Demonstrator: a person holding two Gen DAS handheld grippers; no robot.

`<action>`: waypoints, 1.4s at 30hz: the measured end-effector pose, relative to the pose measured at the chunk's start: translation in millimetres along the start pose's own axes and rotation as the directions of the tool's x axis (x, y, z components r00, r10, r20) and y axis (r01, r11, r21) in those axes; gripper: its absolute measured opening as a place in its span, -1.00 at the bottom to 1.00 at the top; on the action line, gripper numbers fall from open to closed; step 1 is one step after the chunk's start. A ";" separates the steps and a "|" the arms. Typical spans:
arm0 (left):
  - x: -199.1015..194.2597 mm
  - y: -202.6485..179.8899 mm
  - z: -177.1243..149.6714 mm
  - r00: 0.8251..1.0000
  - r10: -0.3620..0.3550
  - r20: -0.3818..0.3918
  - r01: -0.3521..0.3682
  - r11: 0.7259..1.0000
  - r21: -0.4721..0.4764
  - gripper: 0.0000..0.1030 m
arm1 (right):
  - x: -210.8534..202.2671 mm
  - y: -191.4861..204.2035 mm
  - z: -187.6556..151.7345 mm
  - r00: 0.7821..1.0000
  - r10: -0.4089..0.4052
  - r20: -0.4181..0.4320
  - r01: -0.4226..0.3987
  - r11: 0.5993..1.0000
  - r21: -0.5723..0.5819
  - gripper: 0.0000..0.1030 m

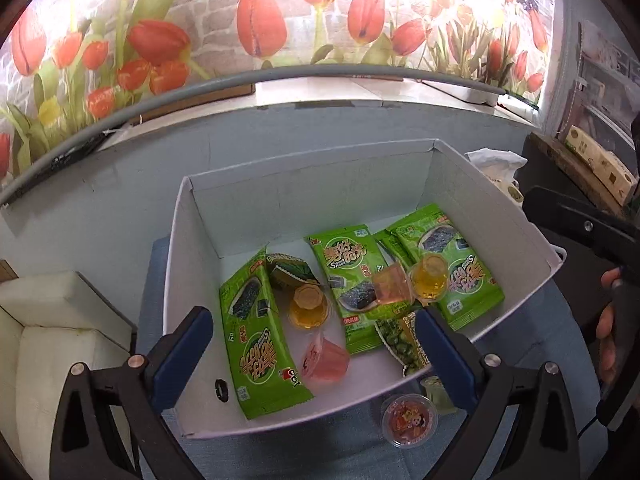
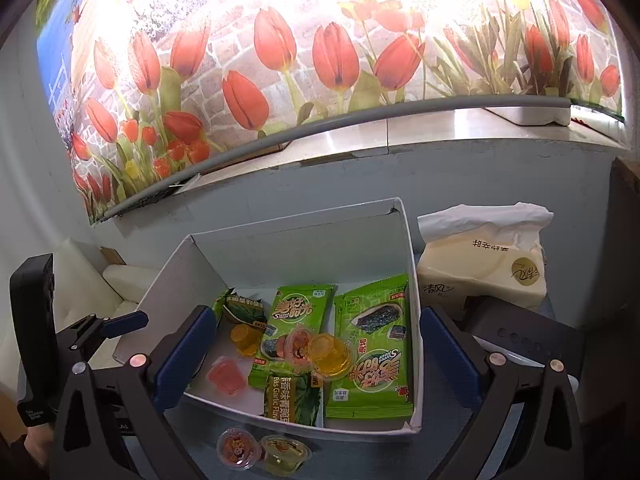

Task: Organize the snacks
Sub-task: 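Lower both jelly cups into the white box and open both tools, then grasp the pale-green jelly cup with the right tool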

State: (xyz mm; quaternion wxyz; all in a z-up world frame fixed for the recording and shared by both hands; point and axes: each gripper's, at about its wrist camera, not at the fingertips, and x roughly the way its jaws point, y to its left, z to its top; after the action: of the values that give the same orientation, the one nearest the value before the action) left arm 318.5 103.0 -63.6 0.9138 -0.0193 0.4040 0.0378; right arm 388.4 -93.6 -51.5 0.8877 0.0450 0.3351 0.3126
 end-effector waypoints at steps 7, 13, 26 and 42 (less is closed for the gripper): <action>-43.9 3.1 -4.3 0.997 -0.019 0.074 0.021 0.999 -0.029 1.00 | -39.8 13.1 -12.1 0.996 0.018 0.085 -0.016 1.000 -0.017 1.00; -87.4 4.3 -33.5 0.990 -0.040 0.136 0.048 0.997 -0.062 1.00 | -55.2 24.5 -59.2 0.999 -0.014 0.052 0.014 1.000 -0.004 1.00; -139.7 4.7 -137.0 0.985 -0.080 0.154 0.098 0.988 -0.116 1.00 | 13.9 17.5 -124.4 0.995 -0.003 -0.104 0.021 0.986 0.166 1.00; -119.2 26.6 -165.1 0.994 -0.061 0.085 0.075 0.983 -0.170 1.00 | 59.6 28.9 -130.8 0.983 -0.036 -0.179 0.073 0.976 0.206 0.02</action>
State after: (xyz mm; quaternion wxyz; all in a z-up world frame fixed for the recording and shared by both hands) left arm 114.6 112.3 -86.7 0.9248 -0.1105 0.3615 0.0423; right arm 326.3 -52.5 -177.8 0.8533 0.1023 0.4440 0.2535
